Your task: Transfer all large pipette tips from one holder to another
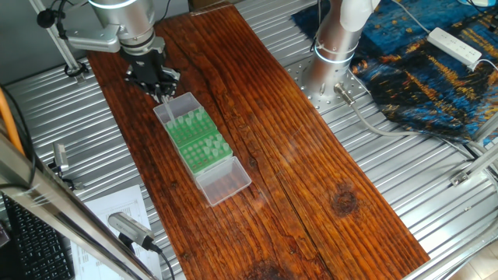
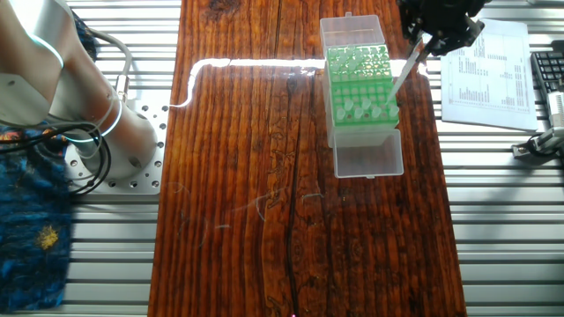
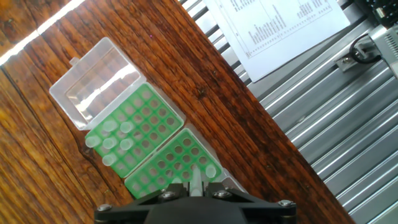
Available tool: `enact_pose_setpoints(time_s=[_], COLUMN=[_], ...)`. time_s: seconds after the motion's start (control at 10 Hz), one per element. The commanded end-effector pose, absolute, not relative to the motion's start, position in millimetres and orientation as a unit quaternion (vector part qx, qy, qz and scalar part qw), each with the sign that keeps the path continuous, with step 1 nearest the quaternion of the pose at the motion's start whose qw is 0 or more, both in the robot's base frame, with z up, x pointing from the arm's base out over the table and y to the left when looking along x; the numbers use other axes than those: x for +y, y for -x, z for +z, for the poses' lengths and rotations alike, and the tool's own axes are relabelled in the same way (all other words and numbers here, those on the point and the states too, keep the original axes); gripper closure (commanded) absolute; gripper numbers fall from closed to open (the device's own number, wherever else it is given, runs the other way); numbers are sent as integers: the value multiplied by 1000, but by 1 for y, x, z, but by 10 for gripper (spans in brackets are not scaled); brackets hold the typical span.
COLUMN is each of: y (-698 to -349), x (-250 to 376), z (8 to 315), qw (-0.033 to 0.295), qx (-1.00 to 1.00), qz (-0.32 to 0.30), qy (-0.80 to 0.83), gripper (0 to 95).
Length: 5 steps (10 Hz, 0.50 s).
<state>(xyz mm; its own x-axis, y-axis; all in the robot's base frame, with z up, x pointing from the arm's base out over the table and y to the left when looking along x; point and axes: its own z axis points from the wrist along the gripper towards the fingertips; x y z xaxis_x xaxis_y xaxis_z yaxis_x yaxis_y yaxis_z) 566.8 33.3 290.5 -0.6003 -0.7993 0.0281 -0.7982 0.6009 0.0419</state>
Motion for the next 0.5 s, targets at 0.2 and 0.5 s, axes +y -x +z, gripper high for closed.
enact_pose_setpoints(time_s=[0.2,0.5], y=[-566,-560], x=[33,30], z=[289,286], qw=[23,23], qx=[-893,-892], qz=[-15,-19], qy=[-450,-450], gripper=[950,950])
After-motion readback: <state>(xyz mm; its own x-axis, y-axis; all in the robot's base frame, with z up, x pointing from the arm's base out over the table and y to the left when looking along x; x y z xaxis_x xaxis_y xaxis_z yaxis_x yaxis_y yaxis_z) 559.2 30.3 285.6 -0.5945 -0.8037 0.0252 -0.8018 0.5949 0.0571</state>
